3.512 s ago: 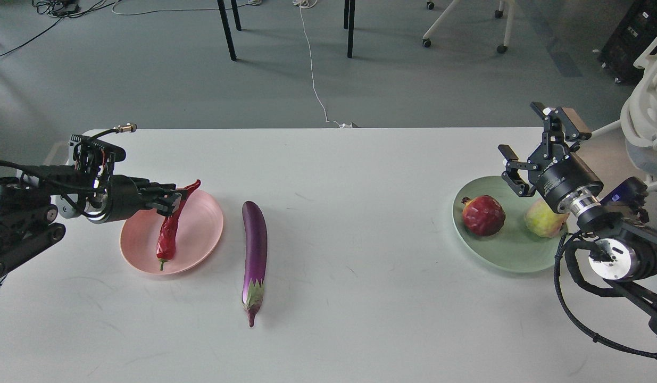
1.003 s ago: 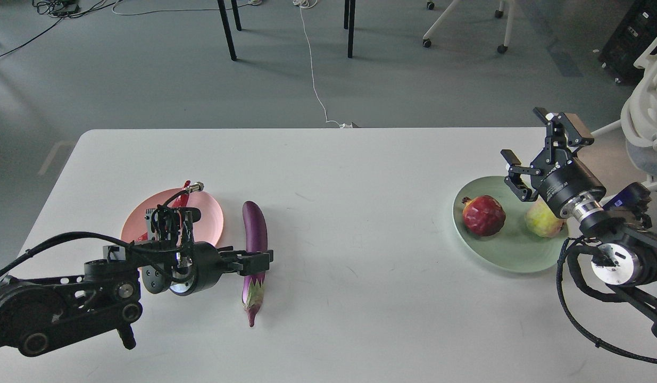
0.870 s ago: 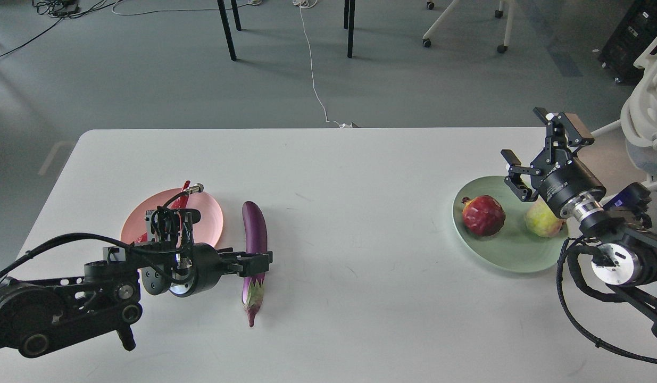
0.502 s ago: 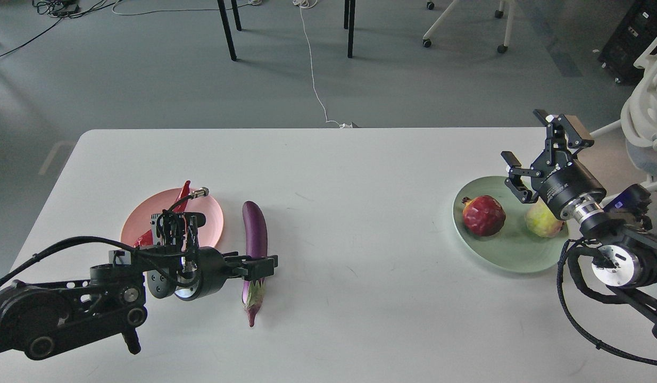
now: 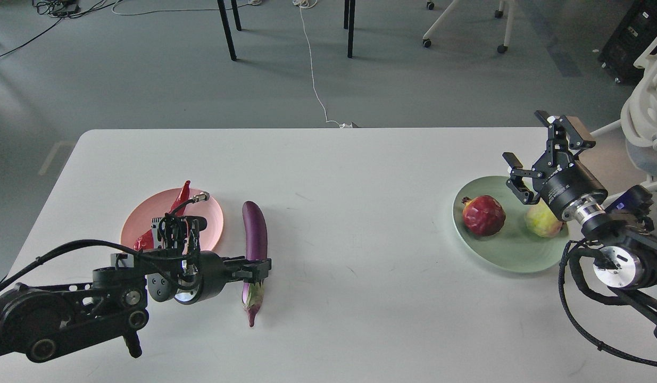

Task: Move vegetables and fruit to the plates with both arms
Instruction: 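Lift the eggplant with the left gripper onto the pink plate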

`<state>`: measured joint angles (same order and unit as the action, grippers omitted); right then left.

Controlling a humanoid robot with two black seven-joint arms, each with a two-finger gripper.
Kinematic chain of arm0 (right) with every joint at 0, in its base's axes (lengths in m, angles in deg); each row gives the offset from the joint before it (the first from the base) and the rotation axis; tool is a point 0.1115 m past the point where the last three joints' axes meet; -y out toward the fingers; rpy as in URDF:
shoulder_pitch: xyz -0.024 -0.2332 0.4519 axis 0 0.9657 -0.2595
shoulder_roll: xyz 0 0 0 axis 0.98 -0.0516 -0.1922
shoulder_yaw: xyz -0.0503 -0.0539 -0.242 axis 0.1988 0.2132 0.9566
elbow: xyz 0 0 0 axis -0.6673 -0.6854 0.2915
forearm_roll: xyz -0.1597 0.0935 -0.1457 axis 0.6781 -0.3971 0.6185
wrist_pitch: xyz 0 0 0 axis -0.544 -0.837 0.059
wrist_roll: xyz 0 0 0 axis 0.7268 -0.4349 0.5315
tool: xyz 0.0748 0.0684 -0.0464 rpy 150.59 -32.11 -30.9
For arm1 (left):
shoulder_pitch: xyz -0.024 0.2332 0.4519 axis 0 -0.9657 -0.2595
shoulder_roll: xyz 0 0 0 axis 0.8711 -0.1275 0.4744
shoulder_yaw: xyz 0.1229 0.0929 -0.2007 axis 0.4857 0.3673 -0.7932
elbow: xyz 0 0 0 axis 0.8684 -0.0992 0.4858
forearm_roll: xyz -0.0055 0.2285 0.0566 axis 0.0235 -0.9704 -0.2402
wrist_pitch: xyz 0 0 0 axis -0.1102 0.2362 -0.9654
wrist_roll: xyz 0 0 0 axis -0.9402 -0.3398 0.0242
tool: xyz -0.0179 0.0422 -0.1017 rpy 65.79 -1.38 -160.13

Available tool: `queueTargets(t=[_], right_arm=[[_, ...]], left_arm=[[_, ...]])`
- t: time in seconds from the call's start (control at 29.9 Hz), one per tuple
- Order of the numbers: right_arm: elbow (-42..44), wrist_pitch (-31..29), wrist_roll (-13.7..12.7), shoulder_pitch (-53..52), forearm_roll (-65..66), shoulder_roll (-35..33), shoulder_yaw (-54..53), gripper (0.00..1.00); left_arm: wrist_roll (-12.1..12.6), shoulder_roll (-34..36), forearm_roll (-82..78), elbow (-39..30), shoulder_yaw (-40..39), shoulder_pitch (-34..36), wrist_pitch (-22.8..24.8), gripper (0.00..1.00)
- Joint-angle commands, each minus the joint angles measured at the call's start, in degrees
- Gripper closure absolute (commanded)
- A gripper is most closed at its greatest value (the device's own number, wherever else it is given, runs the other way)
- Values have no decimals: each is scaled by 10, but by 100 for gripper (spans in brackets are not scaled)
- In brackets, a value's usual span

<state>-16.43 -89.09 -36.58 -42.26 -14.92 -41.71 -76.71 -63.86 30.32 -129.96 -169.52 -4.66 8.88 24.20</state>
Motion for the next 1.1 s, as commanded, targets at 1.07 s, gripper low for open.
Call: queueTargets(t=[1.07], right_arm=[[-3, 0, 0, 1, 0, 0, 0, 2]], left_arm=[[-186, 137, -233, 27, -95, 55, 198, 90]])
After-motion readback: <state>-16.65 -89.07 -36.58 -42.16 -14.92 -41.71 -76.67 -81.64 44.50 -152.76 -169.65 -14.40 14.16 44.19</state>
